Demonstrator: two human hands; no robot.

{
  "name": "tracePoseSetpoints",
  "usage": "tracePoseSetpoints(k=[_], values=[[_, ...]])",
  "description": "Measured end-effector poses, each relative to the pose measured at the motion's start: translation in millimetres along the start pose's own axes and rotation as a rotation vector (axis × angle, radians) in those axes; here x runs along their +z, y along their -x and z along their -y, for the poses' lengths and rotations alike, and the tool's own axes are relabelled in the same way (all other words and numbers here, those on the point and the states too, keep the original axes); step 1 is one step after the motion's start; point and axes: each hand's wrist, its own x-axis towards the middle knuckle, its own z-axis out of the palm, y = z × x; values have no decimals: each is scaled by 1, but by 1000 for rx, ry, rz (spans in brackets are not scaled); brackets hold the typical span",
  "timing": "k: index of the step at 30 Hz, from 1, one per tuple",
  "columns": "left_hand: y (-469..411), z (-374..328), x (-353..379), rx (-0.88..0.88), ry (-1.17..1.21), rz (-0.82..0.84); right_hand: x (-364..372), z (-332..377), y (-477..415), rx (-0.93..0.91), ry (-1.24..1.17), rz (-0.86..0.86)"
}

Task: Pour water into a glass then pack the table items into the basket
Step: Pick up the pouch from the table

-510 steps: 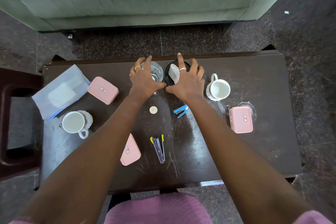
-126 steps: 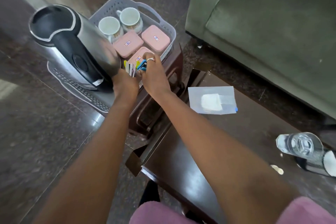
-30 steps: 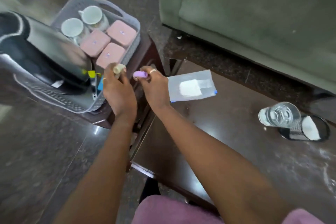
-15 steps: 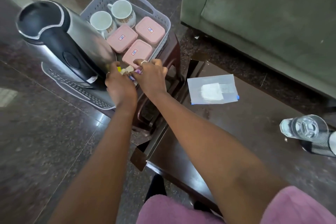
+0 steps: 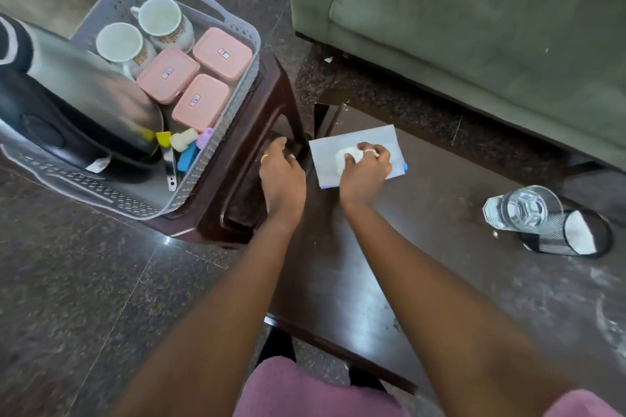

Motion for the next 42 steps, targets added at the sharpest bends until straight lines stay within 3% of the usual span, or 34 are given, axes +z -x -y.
tracePoseSetpoints(k=[4, 8, 11, 16, 24, 29, 33, 39, 42], values=[[-11, 10, 40, -324, -5, 221, -14, -34, -33, 120, 126, 71], [-23, 14, 67, -426, -88, 352, -18, -52, -56, 262, 124, 128], [-30, 12, 79, -500, -2, 391, -17, -56, -69, 304, 152, 180], [-33, 15, 82, -498, 23, 314, -18, -58, -84, 391, 112, 203], [-31, -16, 61, -315, 124, 67, -21, -28, -91, 364, -414, 88], [-41, -48, 17, -150, 224, -201, -27, 34, -96, 198, -595, 15], [-59, -55, -27, -113, 277, -386, -21, 92, -87, 36, -673, 89], [-94, -32, -81, -346, 467, -493, 6, 161, -64, -263, -499, 205], [-100, -21, -94, -555, 627, -424, 21, 188, -58, -428, -317, 281]])
